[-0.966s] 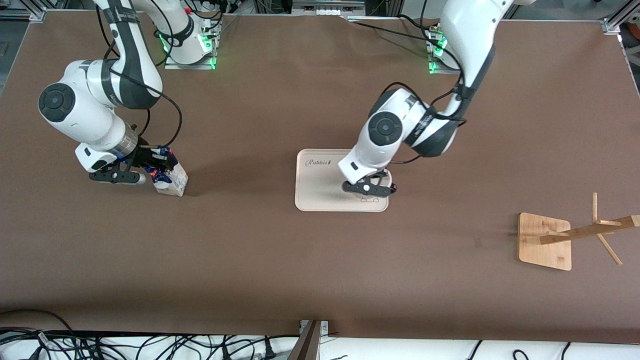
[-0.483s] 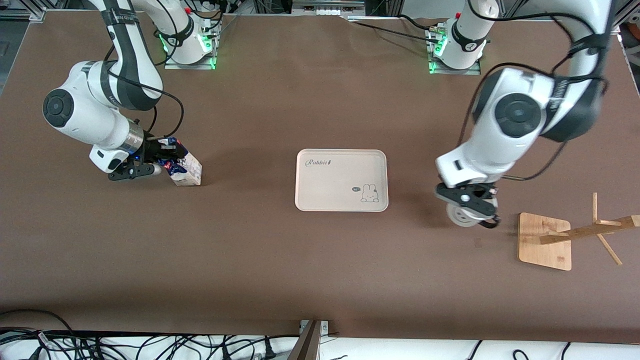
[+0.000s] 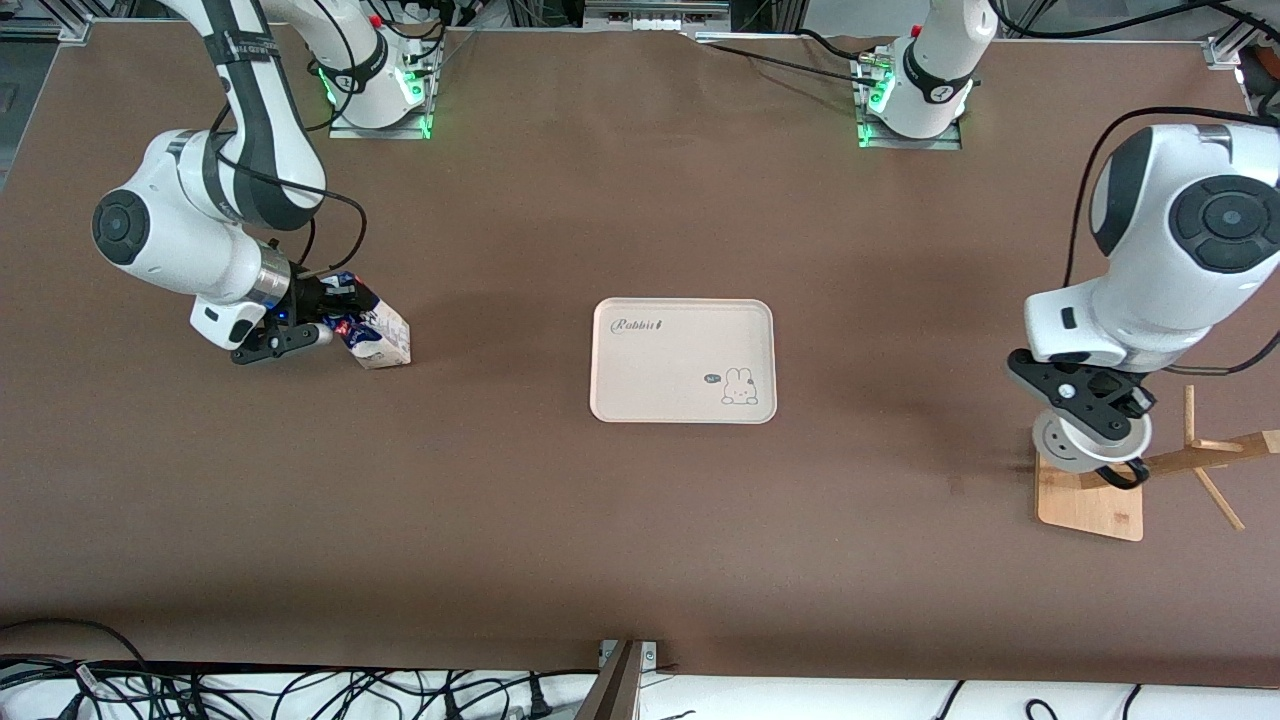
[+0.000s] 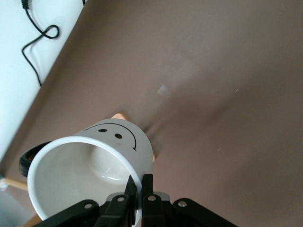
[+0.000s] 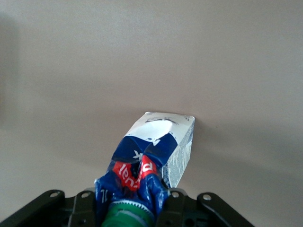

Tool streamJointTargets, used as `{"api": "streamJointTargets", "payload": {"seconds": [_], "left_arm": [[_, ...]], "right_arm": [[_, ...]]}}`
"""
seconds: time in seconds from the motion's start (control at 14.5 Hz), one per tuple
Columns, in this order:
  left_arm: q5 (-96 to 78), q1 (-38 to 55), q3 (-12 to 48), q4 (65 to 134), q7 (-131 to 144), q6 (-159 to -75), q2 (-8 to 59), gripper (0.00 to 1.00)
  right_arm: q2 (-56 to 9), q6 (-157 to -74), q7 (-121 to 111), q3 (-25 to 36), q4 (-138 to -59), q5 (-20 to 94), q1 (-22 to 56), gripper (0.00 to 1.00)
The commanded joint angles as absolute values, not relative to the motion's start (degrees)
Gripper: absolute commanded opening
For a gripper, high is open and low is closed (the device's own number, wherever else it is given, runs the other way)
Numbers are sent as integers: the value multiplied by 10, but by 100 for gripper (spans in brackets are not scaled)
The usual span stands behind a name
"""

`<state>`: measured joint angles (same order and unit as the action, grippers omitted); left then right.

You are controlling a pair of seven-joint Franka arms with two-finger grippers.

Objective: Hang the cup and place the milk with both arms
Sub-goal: 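Carry the mug to the wooden stand while the right gripper releases the carton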

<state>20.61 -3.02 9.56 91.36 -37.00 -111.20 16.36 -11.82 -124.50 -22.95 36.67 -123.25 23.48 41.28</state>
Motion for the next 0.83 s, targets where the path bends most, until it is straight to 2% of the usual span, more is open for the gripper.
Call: {"api": "streamJointTargets", "payload": {"seconds": [0.0,0.14,0.21,0.28,0.34,0.55,0.76], "left_arm": [[240,-39,97,891,-432,-1119,159,0],[250,-41,97,887,-446,-1138,159,0],[251,-46,96,886,-449,-1138,159,0],[251,-48,93,886,-449,-1138,158,0],[251,-49,91,886,-450,-1138,158,0],[244,-54,75,886,-459,-1136,158,0],[233,-55,74,889,-456,-1135,161,0]], "right_arm": [[-130,-1243,-274,367,-1234,267,398,29],[-136,-1243,-275,367,-1233,267,396,29],[-142,-1246,-275,367,-1231,267,396,36],[-146,-1247,-272,367,-1230,270,396,87],[-148,-1245,-272,367,-1224,270,392,100],[-137,-1218,-271,370,-1202,269,388,100],[-128,-1079,-265,410,-1131,269,387,100]]}}
